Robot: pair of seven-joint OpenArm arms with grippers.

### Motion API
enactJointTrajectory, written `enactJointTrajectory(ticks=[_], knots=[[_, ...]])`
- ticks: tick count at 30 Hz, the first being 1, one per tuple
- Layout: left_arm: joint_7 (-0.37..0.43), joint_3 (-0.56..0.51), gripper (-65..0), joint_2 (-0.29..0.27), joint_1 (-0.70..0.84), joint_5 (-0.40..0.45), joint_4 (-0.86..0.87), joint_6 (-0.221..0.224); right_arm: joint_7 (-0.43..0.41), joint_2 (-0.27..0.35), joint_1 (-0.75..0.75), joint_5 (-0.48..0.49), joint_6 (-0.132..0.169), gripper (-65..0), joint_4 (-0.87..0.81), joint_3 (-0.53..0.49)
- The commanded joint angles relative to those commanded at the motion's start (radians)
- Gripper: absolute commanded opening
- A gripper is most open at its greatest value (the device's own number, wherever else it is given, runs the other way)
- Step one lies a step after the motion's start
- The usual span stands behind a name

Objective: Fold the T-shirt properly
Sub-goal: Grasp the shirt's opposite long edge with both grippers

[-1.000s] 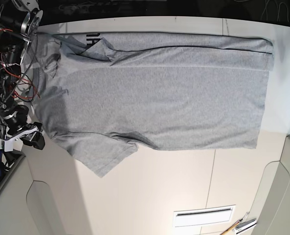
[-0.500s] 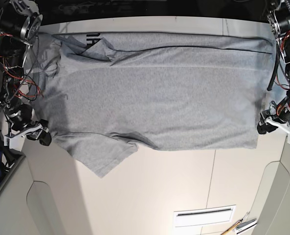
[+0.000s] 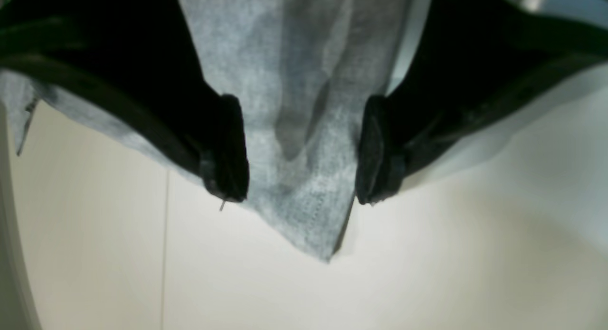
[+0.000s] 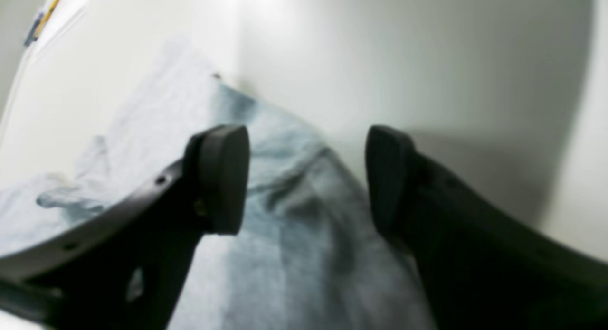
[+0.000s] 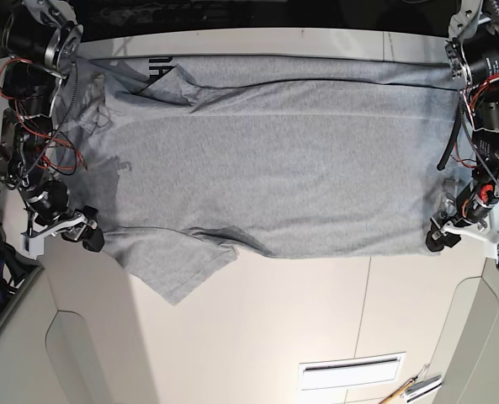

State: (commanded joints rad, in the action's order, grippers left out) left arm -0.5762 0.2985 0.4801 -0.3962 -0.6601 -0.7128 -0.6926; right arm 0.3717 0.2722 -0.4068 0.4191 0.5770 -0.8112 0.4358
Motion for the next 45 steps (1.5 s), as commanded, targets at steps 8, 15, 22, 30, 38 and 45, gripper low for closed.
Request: enactJointTrajectory(ticks=[8,15,22,30,38,45], knots=[[-0.005,0.0,-25.5,-0.004,0.0,-0.001,0.0,0.0,0.026,-0.009,0.0,0.0,0.008,-26.8,0.0,-0.088],[-0.008,-0.027,-40.3,-0.003,0.0,0.0,0.0,-0.001,0.026,-0.009,0.0,0.0,0.007,-29.9,0.0,-0.22],[-0.006,-0.037,-65.0,-0.003,-0.004,-0.001,0.0,-0.001,0.025,-0.008,0.0,-0.009,0.006,-63.9,-0.005,-0.22],[-0.131,-0.037,-65.0,0.036,-0.027,-0.075,-0.06,-0.006,0.065,0.003,0.0,-0.055,0.007,-65.0,-0.106,-0.22],[-0.319,-0.037,-65.0,0.11,-0.027,-0.208,-0.166,-0.006,0.188,0.019,0.006,-0.053,0.007,-65.0,-0.262,-0.219],[-0.462,-0.037,-65.0,0.169,-0.01,-0.324,-0.233,-0.006,0.295,0.022,0.006,-0.02,0.006,-65.0,-0.337,-0.219]])
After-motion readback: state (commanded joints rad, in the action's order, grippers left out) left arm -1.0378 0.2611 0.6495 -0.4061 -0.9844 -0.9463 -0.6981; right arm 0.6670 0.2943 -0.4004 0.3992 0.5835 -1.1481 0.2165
